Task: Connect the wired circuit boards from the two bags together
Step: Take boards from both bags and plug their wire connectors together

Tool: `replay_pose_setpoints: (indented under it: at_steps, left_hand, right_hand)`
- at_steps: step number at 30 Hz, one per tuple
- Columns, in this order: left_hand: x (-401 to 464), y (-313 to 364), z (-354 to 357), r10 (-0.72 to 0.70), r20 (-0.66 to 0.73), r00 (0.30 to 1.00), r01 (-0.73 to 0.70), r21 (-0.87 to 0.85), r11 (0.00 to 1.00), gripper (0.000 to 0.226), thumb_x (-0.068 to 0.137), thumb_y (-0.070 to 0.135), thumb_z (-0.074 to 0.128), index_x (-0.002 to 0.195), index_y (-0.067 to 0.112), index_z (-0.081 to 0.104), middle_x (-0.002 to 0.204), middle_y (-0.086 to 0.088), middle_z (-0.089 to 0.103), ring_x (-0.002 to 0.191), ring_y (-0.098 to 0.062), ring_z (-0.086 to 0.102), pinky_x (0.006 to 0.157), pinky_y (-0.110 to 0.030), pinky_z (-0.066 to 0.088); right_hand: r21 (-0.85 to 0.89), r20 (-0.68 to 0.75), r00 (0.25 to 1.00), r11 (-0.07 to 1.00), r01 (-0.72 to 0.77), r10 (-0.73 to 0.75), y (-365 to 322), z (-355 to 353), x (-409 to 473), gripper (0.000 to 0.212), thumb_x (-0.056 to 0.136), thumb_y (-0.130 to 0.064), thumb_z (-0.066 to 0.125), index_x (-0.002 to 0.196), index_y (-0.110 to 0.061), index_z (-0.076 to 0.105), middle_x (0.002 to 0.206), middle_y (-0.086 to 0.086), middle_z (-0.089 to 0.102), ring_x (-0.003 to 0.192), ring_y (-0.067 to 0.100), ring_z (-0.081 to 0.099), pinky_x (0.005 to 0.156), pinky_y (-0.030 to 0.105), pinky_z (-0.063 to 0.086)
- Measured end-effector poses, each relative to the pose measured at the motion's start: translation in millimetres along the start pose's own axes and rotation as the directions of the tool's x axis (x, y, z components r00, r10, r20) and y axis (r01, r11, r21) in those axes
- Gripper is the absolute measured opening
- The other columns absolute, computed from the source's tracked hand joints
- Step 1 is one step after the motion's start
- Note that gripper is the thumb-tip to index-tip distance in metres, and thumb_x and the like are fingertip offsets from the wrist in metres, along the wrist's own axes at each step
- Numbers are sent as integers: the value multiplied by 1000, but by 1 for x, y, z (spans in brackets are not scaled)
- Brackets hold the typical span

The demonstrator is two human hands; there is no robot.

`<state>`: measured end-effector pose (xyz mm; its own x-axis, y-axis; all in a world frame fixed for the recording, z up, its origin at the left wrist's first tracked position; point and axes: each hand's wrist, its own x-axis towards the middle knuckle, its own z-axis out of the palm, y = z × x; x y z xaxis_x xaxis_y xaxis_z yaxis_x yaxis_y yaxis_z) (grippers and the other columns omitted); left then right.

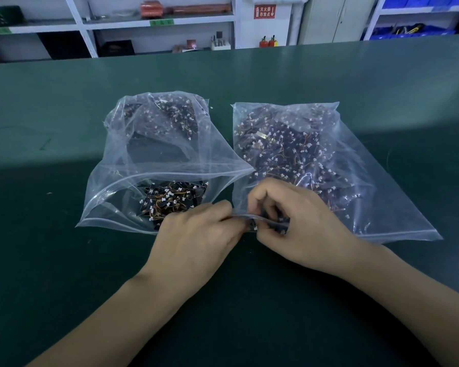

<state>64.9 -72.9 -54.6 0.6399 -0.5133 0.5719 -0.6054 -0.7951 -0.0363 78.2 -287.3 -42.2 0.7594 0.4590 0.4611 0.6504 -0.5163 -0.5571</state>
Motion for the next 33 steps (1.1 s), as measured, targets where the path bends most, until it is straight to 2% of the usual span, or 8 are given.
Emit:
replay_pose_setpoints:
  at_steps: [4, 9, 16, 20, 23, 27, 30, 33]
  left_hand:
    - [-1, 1, -2, 48, 28, 998, -48, 0, 999, 16, 100, 30, 68, 88, 29, 78, 74, 6, 59, 59, -18, 66, 40, -33, 46]
    - [-5, -2, 0, 31, 21, 999, -30, -38, 999, 28, 106, 38, 54, 98, 31, 79, 75, 8, 59, 57, -17, 63, 41, -31, 44]
    - [-9, -9, -2, -77, -3, 997, 74, -240, 968, 20, 105, 36, 63, 114, 37, 81, 73, 13, 54, 61, -7, 55, 50, -24, 40]
    - [-8, -10, -7, -180, -17, 984, 162, -364, 917, 16, 100, 31, 65, 92, 29, 78, 77, 13, 65, 67, -8, 62, 55, -34, 52]
    - [-6, -15, -12, -273, -23, 962, 262, -216, 941, 20, 98, 33, 60, 79, 27, 64, 69, 15, 53, 60, -10, 53, 52, -29, 44]
    - [-7, -28, -12, -365, -18, 931, 364, -52, 930, 26, 99, 30, 68, 77, 23, 57, 68, 13, 44, 63, -12, 46, 53, -27, 36]
    - [-8, -38, -11, -343, 1, 939, 343, -5, 939, 26, 104, 36, 61, 83, 22, 59, 87, 11, 54, 87, -17, 52, 77, -34, 43]
    - [-8, -40, -9, -386, 96, 917, 385, 38, 922, 32, 106, 48, 42, 105, 27, 65, 109, 10, 62, 109, -20, 54, 98, -38, 38]
  right_hand:
    - [-14, 27, 999, 1000, -19, 19, 2, 1, 0, 37, 77, -2, 75, 97, -29, 59, 80, -19, 52, 69, 20, 55, 62, 31, 46]
    - [-45, 49, 999, 999, -17, 19, 3, 3, 0, 29, 80, -12, 70, 97, -30, 56, 88, -21, 52, 77, 14, 55, 67, 18, 40]
    - [-51, 11, 999, 998, -38, 39, 6, 4, 0, 32, 81, -13, 76, 100, -30, 57, 90, -14, 57, 78, 17, 57, 67, 28, 49]
    - [-94, 15, 999, 995, -39, 41, 10, 6, 0, 28, 87, -28, 82, 105, -30, 60, 89, -15, 56, 78, 12, 57, 66, 25, 48]
    - [-119, 22, 998, 991, -60, 63, 12, 8, 0, 29, 88, -31, 84, 107, -33, 61, 88, -17, 55, 78, 9, 57, 66, 22, 47]
    - [-134, 4, 997, 988, -72, 74, 15, 10, -1, 33, 84, -12, 83, 103, -32, 65, 83, -14, 53, 73, 10, 54, 64, 29, 50]
    - [-151, -15, 998, 986, -66, 65, 16, 10, 0, 38, 81, 1, 80, 99, -30, 67, 78, -12, 48, 68, 9, 50, 61, 27, 46]
    - [-145, -23, 997, 987, -75, 72, 16, 11, 0, 39, 81, 6, 77, 97, -28, 68, 72, -12, 43, 67, 8, 51, 61, 26, 45]
